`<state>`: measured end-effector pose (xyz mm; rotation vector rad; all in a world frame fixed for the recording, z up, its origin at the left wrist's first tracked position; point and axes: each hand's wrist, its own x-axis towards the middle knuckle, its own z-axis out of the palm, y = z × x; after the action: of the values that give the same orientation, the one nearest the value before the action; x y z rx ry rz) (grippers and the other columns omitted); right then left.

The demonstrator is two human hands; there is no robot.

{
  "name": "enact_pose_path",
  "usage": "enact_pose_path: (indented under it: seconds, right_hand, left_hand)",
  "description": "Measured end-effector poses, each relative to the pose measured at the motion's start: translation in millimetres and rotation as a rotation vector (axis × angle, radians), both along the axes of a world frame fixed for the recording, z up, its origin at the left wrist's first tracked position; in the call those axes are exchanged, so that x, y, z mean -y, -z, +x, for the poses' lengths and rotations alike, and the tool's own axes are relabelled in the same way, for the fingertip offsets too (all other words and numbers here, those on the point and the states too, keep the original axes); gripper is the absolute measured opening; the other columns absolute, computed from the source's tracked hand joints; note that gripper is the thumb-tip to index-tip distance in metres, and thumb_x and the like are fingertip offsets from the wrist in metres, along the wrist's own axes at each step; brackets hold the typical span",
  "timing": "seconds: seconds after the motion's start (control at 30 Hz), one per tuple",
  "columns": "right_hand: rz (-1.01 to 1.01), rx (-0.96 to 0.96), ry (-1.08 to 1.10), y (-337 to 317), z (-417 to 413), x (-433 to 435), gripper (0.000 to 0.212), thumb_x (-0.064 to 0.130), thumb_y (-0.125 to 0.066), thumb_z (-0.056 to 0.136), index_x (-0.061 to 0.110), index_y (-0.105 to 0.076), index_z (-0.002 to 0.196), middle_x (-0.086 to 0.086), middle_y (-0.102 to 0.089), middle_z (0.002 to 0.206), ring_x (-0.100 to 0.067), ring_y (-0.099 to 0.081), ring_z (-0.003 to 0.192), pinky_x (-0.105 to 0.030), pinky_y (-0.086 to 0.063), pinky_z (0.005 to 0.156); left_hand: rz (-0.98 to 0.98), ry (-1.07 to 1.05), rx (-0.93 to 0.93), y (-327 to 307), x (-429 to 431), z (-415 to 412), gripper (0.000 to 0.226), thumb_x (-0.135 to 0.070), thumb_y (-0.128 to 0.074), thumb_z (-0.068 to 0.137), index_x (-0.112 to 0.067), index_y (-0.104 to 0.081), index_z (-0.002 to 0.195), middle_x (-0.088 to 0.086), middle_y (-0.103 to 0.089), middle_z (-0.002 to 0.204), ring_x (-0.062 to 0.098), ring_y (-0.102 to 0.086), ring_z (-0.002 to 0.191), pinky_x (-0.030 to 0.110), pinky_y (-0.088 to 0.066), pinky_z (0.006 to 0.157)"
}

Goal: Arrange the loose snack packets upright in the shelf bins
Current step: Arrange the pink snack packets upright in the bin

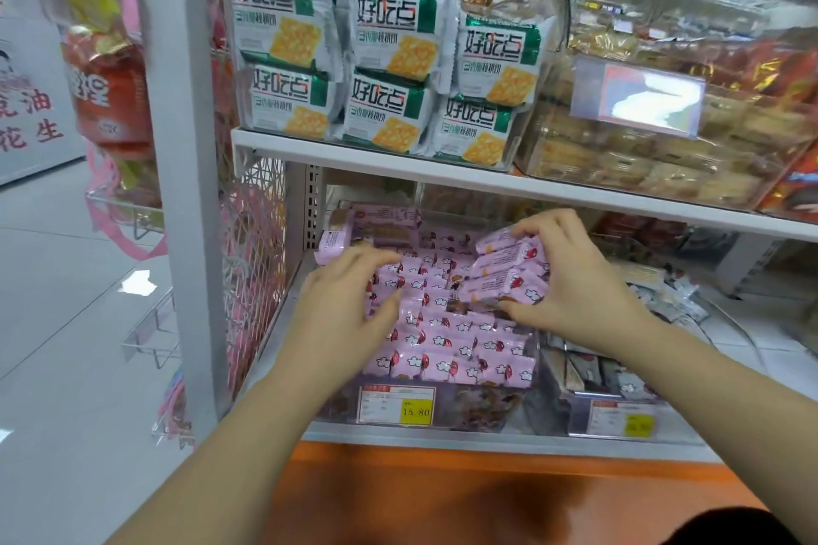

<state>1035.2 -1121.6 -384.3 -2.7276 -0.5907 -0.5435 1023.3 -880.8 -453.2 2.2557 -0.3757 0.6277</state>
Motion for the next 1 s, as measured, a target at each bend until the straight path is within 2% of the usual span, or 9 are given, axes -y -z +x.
enact_pose_path:
  seconds: [0.13,0.3,0.47,0.57,0.67,0.77,0.83,0.93,1.0]
  right_hand:
    - [-0.198,-0.148,0.079,5,29,-9,0.076,0.039,-0.08,0.067,0.03,-0.035,0.128,0.002,-0.033,0.116,-0.021,-0.054,0.09,-0.035,-0.047,0.08]
    - [-0.229,-0.362,-0.076,1,68,-19,0.068,0.032,-0.084,0.064,0.031,-0.04,0.116,0.006,-0.049,0.11,-0.015,-0.049,0.096,-0.026,-0.035,0.074]
    - [-0.248,-0.594,-0.101,17,103,-34,0.059,0.029,-0.084,0.064,0.037,-0.044,0.106,0.004,-0.052,0.122,-0.018,-0.053,0.104,-0.035,-0.044,0.092]
    - [-0.183,-0.747,-0.084,30,112,-36,0.06,0.026,-0.08,0.071,0.043,-0.044,0.115,-0.007,-0.055,0.131,-0.023,-0.06,0.107,-0.035,-0.047,0.091]
    - [-0.161,-0.802,-0.071,30,115,-34,0.09,0.029,-0.079,0.074,0.026,-0.025,0.146,0.003,-0.028,0.153,-0.014,-0.034,0.136,-0.023,-0.028,0.109]
    - [0.031,-0.968,-0.041,32,113,-31,0.093,0.011,-0.075,0.079,0.016,-0.015,0.15,0.001,-0.021,0.155,-0.013,-0.04,0.126,-0.015,-0.045,0.09]
    - [0.167,-1.061,-0.017,36,111,-31,0.089,-0.003,-0.07,0.08,0.013,-0.017,0.15,-0.005,-0.028,0.153,-0.014,-0.051,0.118,-0.018,-0.053,0.081]
    - [0.287,-1.113,-0.01,40,111,-29,0.077,-0.01,-0.066,0.08,0.01,-0.03,0.145,-0.011,-0.049,0.139,-0.019,-0.062,0.111,-0.029,-0.052,0.092]
    - [0.17,-1.041,0.008,44,109,-32,0.074,-0.001,-0.067,0.083,0.014,-0.031,0.146,-0.01,-0.044,0.144,-0.021,-0.054,0.121,-0.034,-0.043,0.104]
  left_hand:
    - [0.032,0.0,0.001,4,-2,2,0.034,-0.033,-0.053,0.087,-0.024,-0.062,0.119,-0.01,-0.057,0.121,0.019,-0.054,0.117,0.051,-0.041,0.1]
    - [0.019,0.004,-0.007,6,-4,5,0.036,-0.034,-0.05,0.086,-0.026,-0.061,0.119,-0.013,-0.056,0.12,0.015,-0.053,0.116,0.046,-0.041,0.101]
    - [0.014,0.001,-0.019,7,-6,10,0.036,-0.034,-0.05,0.086,-0.025,-0.061,0.12,-0.011,-0.056,0.121,0.016,-0.054,0.115,0.048,-0.041,0.101]
    - [0.01,-0.013,-0.004,7,-8,12,0.035,-0.035,-0.051,0.086,-0.027,-0.061,0.119,-0.013,-0.056,0.12,0.013,-0.054,0.114,0.048,-0.044,0.098]
    - [-0.016,-0.001,-0.011,8,-12,12,0.034,-0.034,-0.053,0.089,-0.029,-0.059,0.121,-0.014,-0.054,0.122,0.011,-0.051,0.116,0.047,-0.049,0.091]
    - [-0.034,-0.001,-0.006,9,-13,12,0.034,-0.033,-0.052,0.089,-0.03,-0.058,0.123,-0.014,-0.054,0.123,0.008,-0.051,0.116,0.047,-0.048,0.093]
    - [-0.041,-0.01,0.003,8,-14,11,0.037,-0.034,-0.049,0.088,-0.029,-0.058,0.123,-0.015,-0.054,0.122,0.008,-0.051,0.116,0.046,-0.046,0.096]
    - [-0.068,-0.021,0.017,6,-15,11,0.035,-0.032,-0.05,0.087,-0.03,-0.058,0.122,-0.017,-0.053,0.12,0.007,-0.051,0.115,0.048,-0.044,0.097]
    - [-0.079,-0.025,0.018,5,-15,11,0.035,-0.032,-0.05,0.087,-0.031,-0.058,0.121,-0.018,-0.053,0.119,0.006,-0.052,0.113,0.049,-0.046,0.094]
